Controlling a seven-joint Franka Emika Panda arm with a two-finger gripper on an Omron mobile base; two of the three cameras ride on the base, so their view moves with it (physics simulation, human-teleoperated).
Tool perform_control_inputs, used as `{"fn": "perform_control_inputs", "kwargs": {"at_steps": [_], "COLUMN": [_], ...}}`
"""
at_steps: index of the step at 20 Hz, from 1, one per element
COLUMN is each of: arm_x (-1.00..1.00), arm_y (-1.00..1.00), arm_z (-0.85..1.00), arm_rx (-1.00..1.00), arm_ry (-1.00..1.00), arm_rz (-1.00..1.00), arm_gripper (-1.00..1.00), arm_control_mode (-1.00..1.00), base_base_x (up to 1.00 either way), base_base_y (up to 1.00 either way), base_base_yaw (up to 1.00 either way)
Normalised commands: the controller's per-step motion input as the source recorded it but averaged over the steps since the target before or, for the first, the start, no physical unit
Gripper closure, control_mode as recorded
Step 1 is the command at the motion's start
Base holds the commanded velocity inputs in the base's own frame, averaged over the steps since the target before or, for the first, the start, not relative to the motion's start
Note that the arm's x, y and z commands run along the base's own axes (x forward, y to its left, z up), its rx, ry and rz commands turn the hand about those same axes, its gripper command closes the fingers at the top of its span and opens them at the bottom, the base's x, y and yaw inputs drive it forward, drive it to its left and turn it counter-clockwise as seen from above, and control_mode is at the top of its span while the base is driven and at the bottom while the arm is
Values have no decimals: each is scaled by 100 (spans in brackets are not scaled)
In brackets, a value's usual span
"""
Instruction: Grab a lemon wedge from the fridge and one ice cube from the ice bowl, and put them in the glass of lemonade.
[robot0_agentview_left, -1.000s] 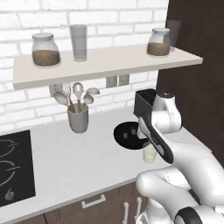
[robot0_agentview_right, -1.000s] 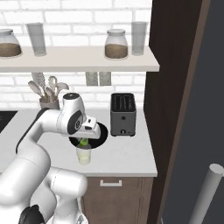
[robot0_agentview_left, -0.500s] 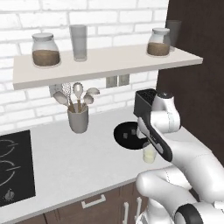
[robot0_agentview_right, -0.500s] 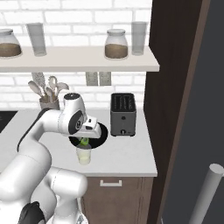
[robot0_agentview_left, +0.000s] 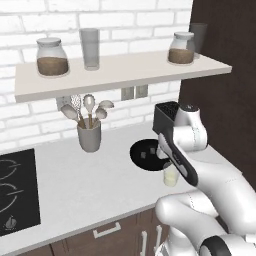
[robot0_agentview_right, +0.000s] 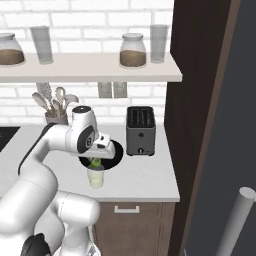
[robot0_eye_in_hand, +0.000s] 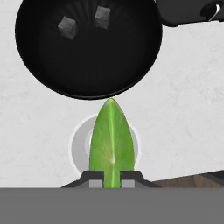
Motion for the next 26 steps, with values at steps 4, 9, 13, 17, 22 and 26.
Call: {"fn": "perform_control_inputs", "kwargs": {"at_steps": [4,9,13,17,22,26], "arm_x": [0,3,2,0,0,0], "arm_y": [0,0,0,0,0,0], "arm_z": [0,-2,-10,0,0,0], "arm_rx": [0,0,0,0,0,0], "arm_ry": [0,0,0,0,0,0], "arm_rz": [0,0,0,0,0,0], "arm_gripper": [100,100,100,100,-100,-100], "arm_control_mode": [-100,-100,-100,-100,-100,-100], "base_base_x": [0,0,0,0,0,0], "base_base_y": [0,0,0,0,0,0], "base_base_yaw": [0,0,0,0,0,0]}}
